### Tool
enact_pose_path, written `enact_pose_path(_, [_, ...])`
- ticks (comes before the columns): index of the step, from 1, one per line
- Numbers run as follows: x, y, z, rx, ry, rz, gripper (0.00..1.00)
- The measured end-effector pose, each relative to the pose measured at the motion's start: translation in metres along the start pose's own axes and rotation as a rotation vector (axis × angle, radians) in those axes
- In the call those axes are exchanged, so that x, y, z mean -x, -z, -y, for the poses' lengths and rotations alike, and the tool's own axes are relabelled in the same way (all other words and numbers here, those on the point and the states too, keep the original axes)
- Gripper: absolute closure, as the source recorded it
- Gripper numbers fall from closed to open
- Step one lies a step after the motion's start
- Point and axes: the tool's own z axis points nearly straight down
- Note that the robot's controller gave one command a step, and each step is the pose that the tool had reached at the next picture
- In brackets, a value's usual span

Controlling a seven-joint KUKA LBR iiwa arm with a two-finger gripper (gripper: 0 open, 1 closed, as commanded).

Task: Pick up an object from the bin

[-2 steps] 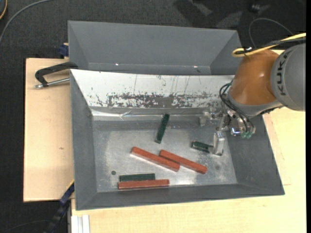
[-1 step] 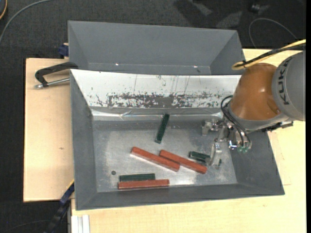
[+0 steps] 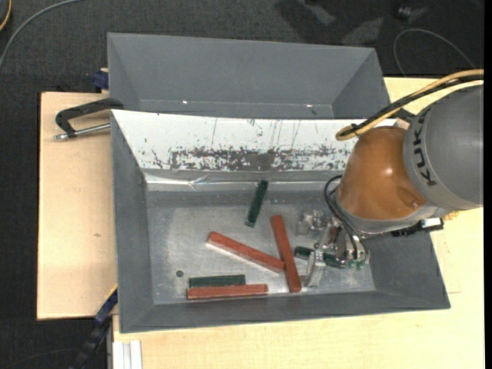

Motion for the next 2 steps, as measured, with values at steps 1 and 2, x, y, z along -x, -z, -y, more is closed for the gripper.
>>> enact_pose_path(1, [0.002, 0.0, 0.003, -0.003, -0.003, 0.003, 1.0])
enact_pose_path(2, [0.013, 0.172, -0.009, -0.001, -0.01, 0.019, 1.0])
